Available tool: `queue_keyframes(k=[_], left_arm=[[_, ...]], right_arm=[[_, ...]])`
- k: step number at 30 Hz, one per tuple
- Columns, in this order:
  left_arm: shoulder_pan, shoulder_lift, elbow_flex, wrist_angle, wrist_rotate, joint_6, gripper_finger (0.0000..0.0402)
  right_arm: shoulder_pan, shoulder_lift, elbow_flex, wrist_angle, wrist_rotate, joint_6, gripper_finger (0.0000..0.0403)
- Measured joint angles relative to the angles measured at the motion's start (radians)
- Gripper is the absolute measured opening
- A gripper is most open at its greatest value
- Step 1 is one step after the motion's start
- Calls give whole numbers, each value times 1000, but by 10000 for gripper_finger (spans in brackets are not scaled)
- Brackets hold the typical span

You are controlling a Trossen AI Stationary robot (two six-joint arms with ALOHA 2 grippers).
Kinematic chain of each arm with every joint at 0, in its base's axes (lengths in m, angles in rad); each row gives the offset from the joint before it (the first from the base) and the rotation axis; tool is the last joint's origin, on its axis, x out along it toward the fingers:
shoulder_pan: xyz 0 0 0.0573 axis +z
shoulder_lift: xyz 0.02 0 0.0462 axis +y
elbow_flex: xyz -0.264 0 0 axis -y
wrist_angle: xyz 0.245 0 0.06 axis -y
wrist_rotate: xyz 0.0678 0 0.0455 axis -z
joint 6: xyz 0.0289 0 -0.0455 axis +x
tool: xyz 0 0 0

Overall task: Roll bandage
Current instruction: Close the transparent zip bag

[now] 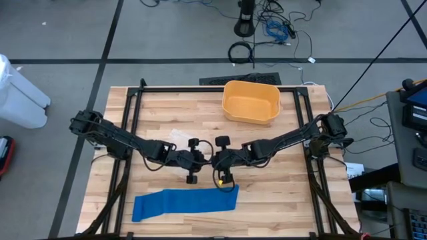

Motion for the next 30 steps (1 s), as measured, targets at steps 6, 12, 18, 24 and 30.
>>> queue_keyframes(k=[6, 12, 18, 24, 30], left_arm=[[0, 0, 0, -27, 12, -2, 2], [0, 0, 0, -45, 13, -3, 1], [1, 0, 0, -36, 10, -5, 1], [1, 0, 0, -30, 10, -4, 0], [1, 0, -2, -38, 29, -4, 0]], right_arm=[[2, 0, 0, -54, 1, 22, 51], [3, -23, -1, -118, 5, 45, 79], [14, -48, -1, -50, -2, 49, 75], [19, -29, 1, -6, -53, -24, 75], [17, 3, 0, 49, -44, -59, 95]])
